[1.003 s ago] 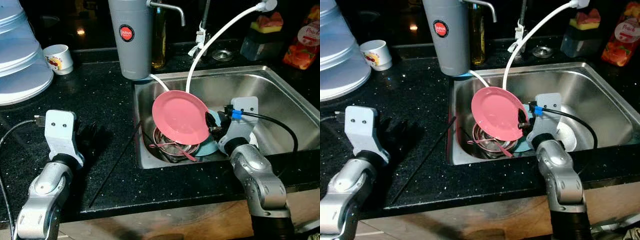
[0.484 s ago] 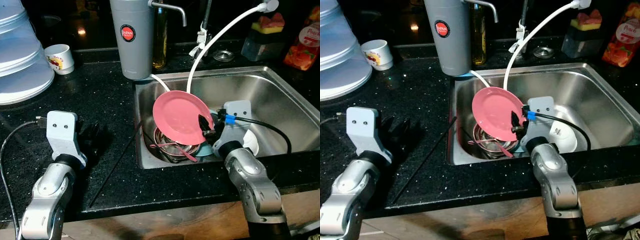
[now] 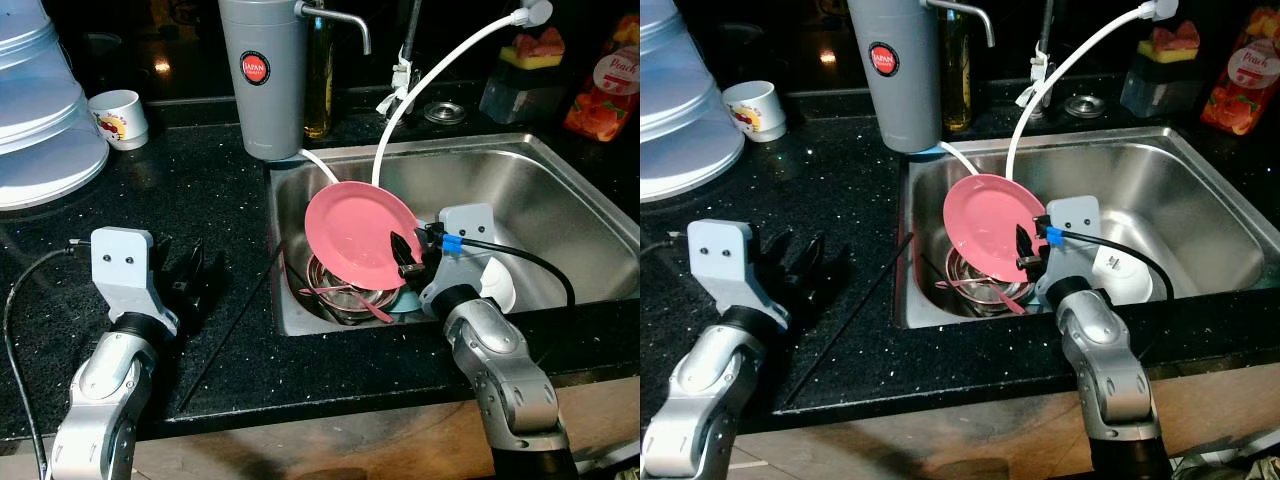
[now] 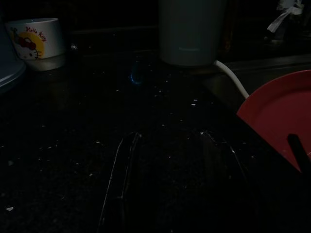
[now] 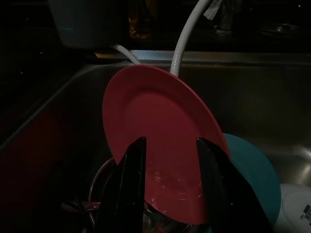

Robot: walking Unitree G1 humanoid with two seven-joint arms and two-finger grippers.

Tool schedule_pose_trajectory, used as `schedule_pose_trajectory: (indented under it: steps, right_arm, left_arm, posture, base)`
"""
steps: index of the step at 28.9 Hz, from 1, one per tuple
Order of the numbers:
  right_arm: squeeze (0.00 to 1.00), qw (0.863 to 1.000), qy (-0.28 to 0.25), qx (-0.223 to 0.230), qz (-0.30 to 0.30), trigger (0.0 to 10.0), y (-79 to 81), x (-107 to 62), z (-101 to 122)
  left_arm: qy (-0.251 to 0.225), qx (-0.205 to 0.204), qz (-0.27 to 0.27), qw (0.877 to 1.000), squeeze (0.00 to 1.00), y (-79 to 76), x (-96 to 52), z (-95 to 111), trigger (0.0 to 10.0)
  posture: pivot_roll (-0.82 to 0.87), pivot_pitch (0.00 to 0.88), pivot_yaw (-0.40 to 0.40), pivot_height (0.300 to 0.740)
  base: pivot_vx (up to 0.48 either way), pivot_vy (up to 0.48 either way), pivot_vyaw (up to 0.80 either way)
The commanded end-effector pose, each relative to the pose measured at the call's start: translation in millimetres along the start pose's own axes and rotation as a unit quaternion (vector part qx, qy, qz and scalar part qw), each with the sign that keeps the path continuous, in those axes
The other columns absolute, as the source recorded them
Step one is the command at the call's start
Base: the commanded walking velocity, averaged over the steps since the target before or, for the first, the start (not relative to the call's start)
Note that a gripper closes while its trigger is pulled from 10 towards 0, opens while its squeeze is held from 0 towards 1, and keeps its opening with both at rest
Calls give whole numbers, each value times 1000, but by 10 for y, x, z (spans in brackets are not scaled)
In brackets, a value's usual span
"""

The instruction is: Kitchen organization

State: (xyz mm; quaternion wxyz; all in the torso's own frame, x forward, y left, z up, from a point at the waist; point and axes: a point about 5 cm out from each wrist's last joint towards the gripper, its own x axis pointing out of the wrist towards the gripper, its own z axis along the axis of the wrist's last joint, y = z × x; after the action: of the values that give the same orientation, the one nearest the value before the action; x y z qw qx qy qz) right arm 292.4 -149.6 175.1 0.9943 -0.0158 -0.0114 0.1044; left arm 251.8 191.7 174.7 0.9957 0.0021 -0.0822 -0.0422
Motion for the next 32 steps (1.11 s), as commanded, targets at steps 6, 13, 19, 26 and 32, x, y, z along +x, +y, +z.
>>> schedule_pose_trajectory:
  steps: [6, 13, 19, 26, 32]
  right_arm:
    - [0, 1000, 11, -2, -1, 10000, 17, -12, -81]
    - [0, 1000, 7, 5, -14, 10000, -34, 1, -85]
    - [0, 1000, 9, 1, -11, 10000, -35, 2, -102]
    - [0, 1000, 5, -3, -13, 10000, -50, 5, -66]
    - [0, 1000, 7, -9, -14, 10000, -90, -5, -65]
  left_arm:
    - [21, 16, -4, 1000, 0, -9, 8, -82, 10000]
    - [11, 16, 2, 1000, 0, 1, 66, -60, 10000]
    - [11, 13, 8, 1000, 0, 19, 92, -37, 10000]
    - [22, 9, 11, 1000, 0, 8, 98, -85, 10000]
    - [29, 10, 12, 999, 0, -16, 94, -117, 10000]
  posture:
    - [23, 41, 11, 740]
    - [29, 63, -1, 740]
    - [32, 59, 15, 740]
    - [8, 51, 26, 740]
    - [5, 48, 20, 740]
  base:
    - [0, 0, 0]
    - [0, 0, 0]
    - [0, 0, 0]
    - [0, 0, 0]
    - [0, 0, 0]
